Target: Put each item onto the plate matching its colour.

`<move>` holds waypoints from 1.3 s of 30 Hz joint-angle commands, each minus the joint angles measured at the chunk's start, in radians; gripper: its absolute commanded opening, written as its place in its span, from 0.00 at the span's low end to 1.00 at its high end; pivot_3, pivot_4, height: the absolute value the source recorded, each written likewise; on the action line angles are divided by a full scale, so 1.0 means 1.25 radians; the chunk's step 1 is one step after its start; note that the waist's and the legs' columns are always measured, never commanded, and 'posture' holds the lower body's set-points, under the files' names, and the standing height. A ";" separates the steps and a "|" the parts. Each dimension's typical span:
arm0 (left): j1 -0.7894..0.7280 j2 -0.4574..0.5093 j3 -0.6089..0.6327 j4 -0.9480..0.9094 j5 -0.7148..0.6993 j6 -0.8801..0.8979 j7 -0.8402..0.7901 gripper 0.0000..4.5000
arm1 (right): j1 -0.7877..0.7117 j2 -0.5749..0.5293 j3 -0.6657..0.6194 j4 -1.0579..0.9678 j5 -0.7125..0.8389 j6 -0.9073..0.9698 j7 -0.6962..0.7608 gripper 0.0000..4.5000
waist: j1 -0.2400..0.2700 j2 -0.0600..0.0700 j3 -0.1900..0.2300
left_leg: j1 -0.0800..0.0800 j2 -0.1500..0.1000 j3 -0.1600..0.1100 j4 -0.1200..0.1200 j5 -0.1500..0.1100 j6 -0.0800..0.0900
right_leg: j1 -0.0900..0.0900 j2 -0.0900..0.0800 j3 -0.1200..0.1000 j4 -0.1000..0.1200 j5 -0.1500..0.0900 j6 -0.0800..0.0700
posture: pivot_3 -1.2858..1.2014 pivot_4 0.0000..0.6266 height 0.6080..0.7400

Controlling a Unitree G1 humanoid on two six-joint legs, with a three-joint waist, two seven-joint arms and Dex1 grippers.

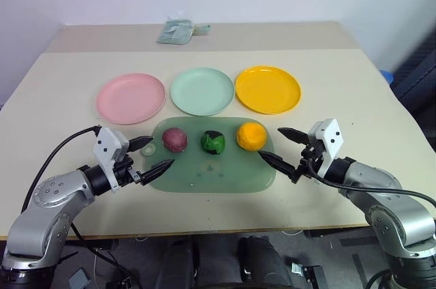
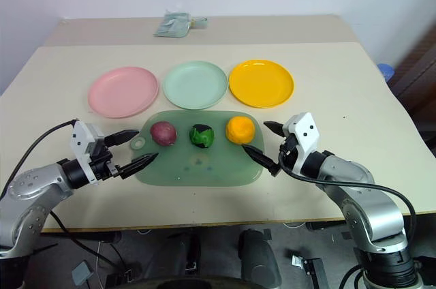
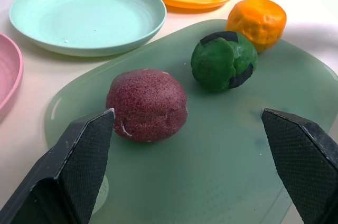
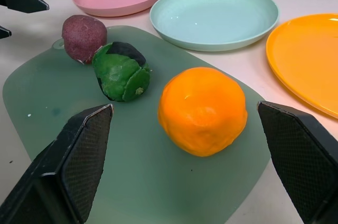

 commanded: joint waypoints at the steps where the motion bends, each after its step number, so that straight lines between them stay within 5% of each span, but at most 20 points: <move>1: -0.004 -0.022 0.007 -0.041 -0.008 0.001 0.044 1.00 | -0.106 0.046 0.063 0.048 -0.050 -0.012 -0.037 0.99 | -0.007 0.000 0.000 | 0.000 0.000 0.001 0.000 0.000 0.000 | 0.000 0.000 0.000 0.000 0.000 0.000 | 0.52 0.24 0.95; 14: -0.031 -0.049 0.032 -0.010 0.010 -0.006 0.124 1.00 | -0.120 0.045 0.051 0.009 -0.025 0.010 -0.017 0.99 | 0.001 0.000 0.000 | -0.001 0.000 0.000 0.000 0.000 0.000 | 0.000 -0.001 0.000 0.000 0.001 0.002 | 0.52 0.24 0.95; 25: -0.095 -0.093 -0.056 -0.009 0.055 0.066 0.234 1.00 | -0.035 -0.057 0.049 -0.082 0.030 0.014 0.104 0.99 | 0.002 -0.001 -0.001 | -0.001 0.000 -0.001 0.000 0.000 0.000 | 0.000 0.000 0.000 0.000 0.001 0.002 | 0.52 0.24 0.95; 39: -0.183 -0.141 -0.188 0.059 0.160 0.075 0.275 1.00 | 0.006 -0.045 0.049 -0.103 0.024 -0.006 0.088 0.99 | 0.002 -0.001 -0.001 | 0.000 0.000 -0.001 0.000 0.000 0.000 | 0.000 0.000 0.000 0.000 0.001 0.002 | 0.52 0.24 0.95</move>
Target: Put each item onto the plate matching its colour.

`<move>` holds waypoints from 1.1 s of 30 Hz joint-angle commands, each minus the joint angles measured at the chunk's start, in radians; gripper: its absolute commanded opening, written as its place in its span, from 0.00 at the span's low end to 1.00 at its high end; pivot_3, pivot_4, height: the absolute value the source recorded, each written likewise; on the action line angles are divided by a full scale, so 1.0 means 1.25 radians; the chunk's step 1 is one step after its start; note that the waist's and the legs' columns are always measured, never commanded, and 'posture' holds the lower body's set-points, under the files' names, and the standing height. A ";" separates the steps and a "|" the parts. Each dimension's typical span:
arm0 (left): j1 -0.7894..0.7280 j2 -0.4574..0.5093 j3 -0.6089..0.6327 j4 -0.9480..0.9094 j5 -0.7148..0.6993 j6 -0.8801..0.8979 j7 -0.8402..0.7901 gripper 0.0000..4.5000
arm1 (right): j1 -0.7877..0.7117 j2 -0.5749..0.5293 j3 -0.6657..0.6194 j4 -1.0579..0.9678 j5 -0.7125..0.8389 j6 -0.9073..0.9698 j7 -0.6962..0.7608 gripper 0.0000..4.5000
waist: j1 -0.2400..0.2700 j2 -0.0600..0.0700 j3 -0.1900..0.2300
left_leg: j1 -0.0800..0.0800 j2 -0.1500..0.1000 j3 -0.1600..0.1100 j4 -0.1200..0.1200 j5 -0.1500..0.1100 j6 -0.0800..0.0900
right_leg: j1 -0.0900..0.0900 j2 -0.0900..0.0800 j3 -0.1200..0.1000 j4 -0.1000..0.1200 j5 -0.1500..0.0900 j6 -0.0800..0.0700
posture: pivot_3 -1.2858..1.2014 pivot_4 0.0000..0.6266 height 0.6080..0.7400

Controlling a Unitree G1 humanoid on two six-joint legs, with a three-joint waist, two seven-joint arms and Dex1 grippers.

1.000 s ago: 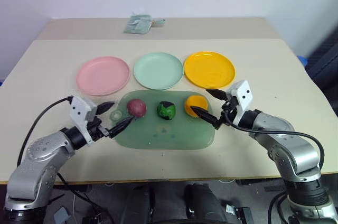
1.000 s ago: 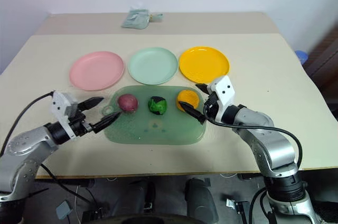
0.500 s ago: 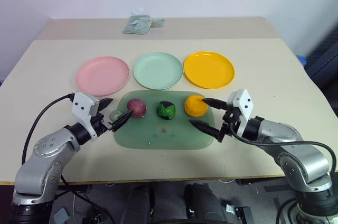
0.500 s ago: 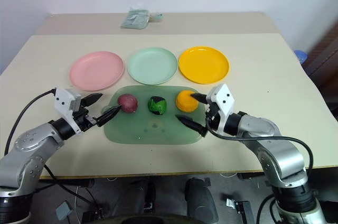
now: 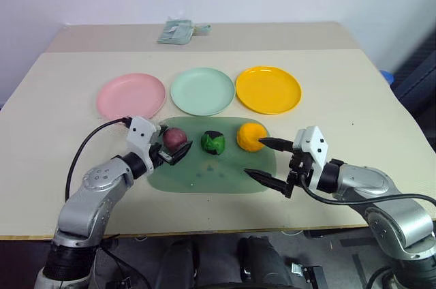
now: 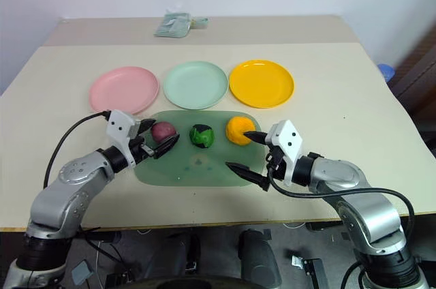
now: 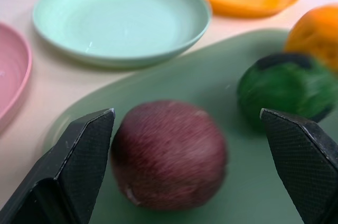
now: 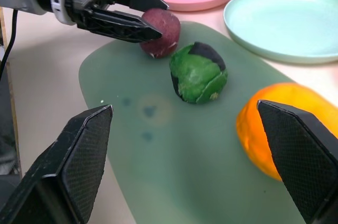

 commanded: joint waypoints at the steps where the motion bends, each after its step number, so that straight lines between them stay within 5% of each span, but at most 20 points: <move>1: -0.024 -0.007 -0.009 0.008 0.026 0.002 0.013 1.00 | 0.007 0.001 -0.013 -0.038 0.003 -0.017 -0.004 0.99 | 0.000 0.000 0.000 | 0.000 0.000 0.000 0.000 0.000 0.000 | 0.000 0.000 0.000 0.000 0.000 0.000 | 0.52 0.24 0.95; 6: -0.037 -0.019 -0.012 0.014 0.029 0.021 0.015 1.00 | 0.014 0.003 -0.012 -0.043 0.000 -0.020 -0.008 0.99 | 0.000 0.000 0.000 | 0.000 0.000 0.000 0.000 0.000 0.000 | 0.000 0.000 0.000 0.000 0.000 0.000 | 0.52 0.24 0.95; 12: -0.026 -0.025 0.016 -0.004 0.024 0.043 0.026 0.50 | 0.013 0.003 -0.010 -0.038 -0.004 -0.028 -0.011 1.00 | 0.000 0.000 0.000 | 0.000 0.000 0.000 0.000 0.000 0.000 | 0.000 0.000 0.000 0.000 0.000 0.000 | 0.52 0.24 0.95; 20: -0.127 -0.053 0.138 0.035 -0.011 0.070 0.101 0.49 | -0.020 0.012 -0.009 -0.021 -0.005 -0.037 -0.017 1.00 | 0.003 0.000 0.000 | 0.000 0.000 0.000 0.000 0.000 0.000 | 0.000 0.000 0.000 0.000 0.000 0.000 | 0.52 0.24 0.95; 27: -0.378 -0.082 0.129 0.333 0.148 0.085 0.322 0.49 | -0.078 0.046 0.003 0.002 -0.013 -0.042 -0.038 1.00 | 0.017 0.000 0.000 | 0.000 -0.004 -0.001 0.001 0.000 0.000 | 0.000 0.000 0.000 0.000 0.000 0.001 | 0.52 0.24 0.95; 33: -0.464 -0.098 0.127 0.511 0.205 0.033 0.376 0.49 | -0.090 0.062 0.005 -0.006 -0.024 -0.036 -0.064 1.00 | 0.017 -0.001 0.000 | -0.001 -0.004 -0.001 0.001 0.000 0.000 | 0.000 0.000 0.000 0.000 0.000 0.001 | 0.52 0.24 0.95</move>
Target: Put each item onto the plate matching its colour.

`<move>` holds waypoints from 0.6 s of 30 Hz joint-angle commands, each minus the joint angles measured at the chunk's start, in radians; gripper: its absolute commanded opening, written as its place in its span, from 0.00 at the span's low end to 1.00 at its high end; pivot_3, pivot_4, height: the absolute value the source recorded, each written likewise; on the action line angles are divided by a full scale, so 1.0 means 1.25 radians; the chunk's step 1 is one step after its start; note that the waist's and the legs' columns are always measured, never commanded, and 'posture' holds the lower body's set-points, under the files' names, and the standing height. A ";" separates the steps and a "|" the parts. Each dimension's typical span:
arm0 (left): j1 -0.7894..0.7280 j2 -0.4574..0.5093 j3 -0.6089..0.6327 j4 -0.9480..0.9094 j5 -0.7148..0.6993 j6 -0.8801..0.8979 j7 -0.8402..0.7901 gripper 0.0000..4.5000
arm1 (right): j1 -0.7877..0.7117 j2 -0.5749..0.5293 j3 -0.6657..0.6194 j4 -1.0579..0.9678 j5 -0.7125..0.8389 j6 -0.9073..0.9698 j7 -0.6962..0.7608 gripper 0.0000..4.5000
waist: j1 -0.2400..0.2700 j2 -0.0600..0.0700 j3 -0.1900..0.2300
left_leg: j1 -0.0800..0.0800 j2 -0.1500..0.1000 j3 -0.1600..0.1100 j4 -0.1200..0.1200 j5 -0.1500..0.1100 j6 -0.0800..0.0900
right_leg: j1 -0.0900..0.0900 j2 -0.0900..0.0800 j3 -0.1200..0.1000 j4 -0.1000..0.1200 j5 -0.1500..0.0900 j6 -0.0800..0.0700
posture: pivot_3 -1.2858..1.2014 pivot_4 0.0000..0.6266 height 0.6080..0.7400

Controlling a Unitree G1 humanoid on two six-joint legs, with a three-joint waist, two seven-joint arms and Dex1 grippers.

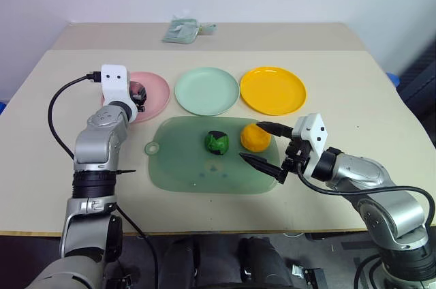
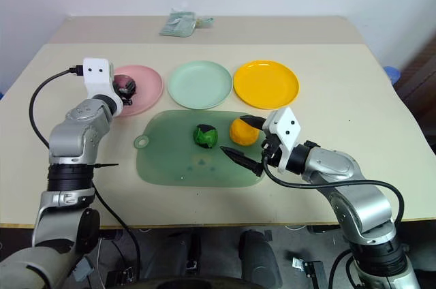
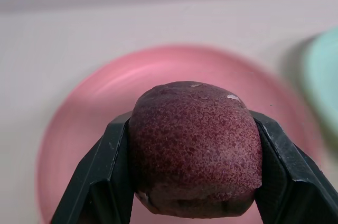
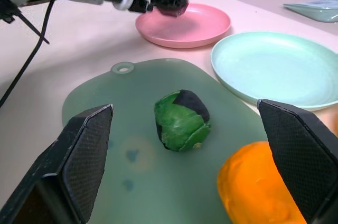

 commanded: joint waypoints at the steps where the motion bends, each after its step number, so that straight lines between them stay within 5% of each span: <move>1: -0.040 -0.008 0.008 0.055 0.019 -0.048 0.013 0.49 | -0.015 0.012 -0.005 -0.024 -0.001 -0.003 -0.022 1.00 | 0.001 0.000 0.000 | 0.000 0.000 0.000 0.000 0.000 0.000 | 0.000 0.000 0.000 0.000 0.000 0.000 | 0.52 0.24 0.95; 6: -0.035 -0.017 0.030 0.063 -0.005 -0.073 -0.024 0.99 | -0.011 0.014 -0.002 -0.041 0.002 0.013 -0.038 1.00 | 0.000 0.000 0.000 | 0.000 0.000 0.000 0.000 0.000 0.000 | 0.000 -0.001 0.000 0.000 0.000 0.000 | 0.52 0.24 0.95; 14: 0.039 0.028 0.103 -0.090 -0.075 -0.069 -0.101 0.99 | -0.002 0.009 -0.007 -0.054 0.009 0.029 -0.042 1.00 | -0.004 0.000 0.000 | 0.000 0.003 0.000 0.000 0.000 0.000 | 0.000 0.000 0.000 0.001 0.000 0.000 | 0.52 0.24 0.95; 18: 0.113 0.085 0.068 -0.242 -0.123 -0.116 -0.264 0.99 | 0.001 0.008 -0.008 -0.052 0.013 0.029 -0.035 1.00 | -0.003 0.000 0.000 | 0.000 0.003 0.000 0.000 0.000 -0.001 | 0.000 -0.001 0.000 0.001 0.000 0.000 | 0.52 0.24 0.95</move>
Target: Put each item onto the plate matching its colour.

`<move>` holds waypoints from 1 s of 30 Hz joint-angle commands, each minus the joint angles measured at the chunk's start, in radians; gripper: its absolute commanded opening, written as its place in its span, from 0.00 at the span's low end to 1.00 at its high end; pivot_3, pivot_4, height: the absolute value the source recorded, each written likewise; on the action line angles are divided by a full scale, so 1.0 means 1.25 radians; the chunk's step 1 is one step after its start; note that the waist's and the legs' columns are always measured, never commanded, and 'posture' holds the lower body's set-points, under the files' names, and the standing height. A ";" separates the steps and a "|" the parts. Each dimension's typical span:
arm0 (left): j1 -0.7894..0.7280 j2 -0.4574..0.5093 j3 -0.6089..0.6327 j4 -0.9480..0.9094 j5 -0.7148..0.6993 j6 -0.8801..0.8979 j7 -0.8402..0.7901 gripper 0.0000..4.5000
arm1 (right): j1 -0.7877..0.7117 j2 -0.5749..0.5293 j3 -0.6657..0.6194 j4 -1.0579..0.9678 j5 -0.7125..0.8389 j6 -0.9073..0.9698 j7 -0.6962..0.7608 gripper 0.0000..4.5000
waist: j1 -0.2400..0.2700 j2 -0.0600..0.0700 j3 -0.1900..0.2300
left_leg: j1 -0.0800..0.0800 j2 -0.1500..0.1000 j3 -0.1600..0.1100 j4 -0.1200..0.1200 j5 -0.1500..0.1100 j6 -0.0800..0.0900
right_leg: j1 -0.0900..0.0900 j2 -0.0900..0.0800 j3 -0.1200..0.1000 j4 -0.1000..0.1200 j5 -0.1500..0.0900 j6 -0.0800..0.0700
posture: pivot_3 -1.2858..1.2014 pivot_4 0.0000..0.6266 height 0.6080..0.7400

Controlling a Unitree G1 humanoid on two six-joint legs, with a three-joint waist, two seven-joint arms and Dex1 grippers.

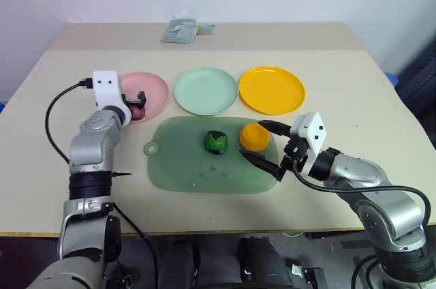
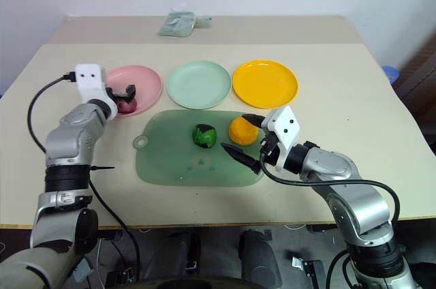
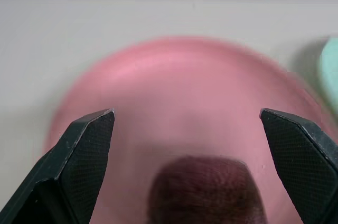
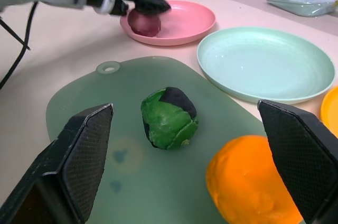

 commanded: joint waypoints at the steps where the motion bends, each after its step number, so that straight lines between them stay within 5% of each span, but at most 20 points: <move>1: 0.060 0.069 -0.060 -0.172 -0.040 -0.052 -0.176 0.99 | 0.000 -0.005 -0.009 -0.032 0.017 -0.003 0.009 1.00 | 0.000 0.000 0.000 | 0.000 0.000 0.000 0.000 0.000 0.000 | 0.000 0.000 0.000 0.000 0.000 0.000 | 0.52 0.24 0.95; 7: 0.155 0.141 -0.167 -0.301 -0.135 0.000 -0.404 0.99 | 0.008 -0.018 -0.023 -0.021 0.019 -0.008 0.029 1.00 | 0.002 0.000 0.000 | 0.000 -0.001 0.000 0.000 0.000 0.000 | 0.001 -0.001 0.000 -0.001 0.000 -0.001 | 0.52 0.24 0.95; 10: 0.163 0.167 -0.268 -0.311 -0.097 -0.008 -0.461 0.99 | 0.019 -0.031 -0.038 -0.021 0.020 -0.007 0.033 1.00 | 0.002 0.000 0.000 | 0.001 0.000 0.000 0.000 0.000 0.000 | 0.001 0.000 0.000 0.000 0.000 -0.001 | 0.52 0.24 0.95; 23: 0.064 0.077 -0.472 -0.174 0.042 -0.078 -0.500 0.99 | 0.115 -0.057 -0.082 -0.088 0.028 0.002 0.006 1.00 | 0.003 0.000 0.000 | 0.000 -0.003 0.000 0.000 0.000 0.001 | 0.001 0.001 0.000 0.000 0.000 0.000 | 0.52 0.24 0.95; 26: 0.063 0.063 -0.472 -0.159 0.060 -0.090 -0.497 0.80 | 0.129 -0.056 -0.088 -0.100 0.029 0.005 -0.004 1.00 | 0.004 0.000 0.000 | 0.000 -0.003 0.000 0.000 0.000 0.001 | 0.001 0.001 0.000 0.000 0.000 0.000 | 0.52 0.24 0.95; 28: 0.067 0.056 -0.465 -0.160 0.064 -0.093 -0.494 0.58 | 0.134 -0.056 -0.090 -0.104 0.031 0.006 -0.007 1.00 | 0.004 0.000 0.000 | 0.000 -0.003 -0.001 0.000 0.000 0.001 | 0.001 0.001 0.000 0.000 0.000 0.000 | 0.52 0.24 0.95; 30: 0.047 0.004 -0.393 -0.147 0.027 -0.079 -0.428 0.53 | 0.140 -0.059 -0.094 -0.106 0.032 0.005 -0.007 1.00 | 0.003 0.000 0.000 | 0.000 -0.002 -0.001 0.000 0.000 0.001 | 0.001 0.001 0.000 0.000 0.000 0.000 | 0.52 0.24 0.95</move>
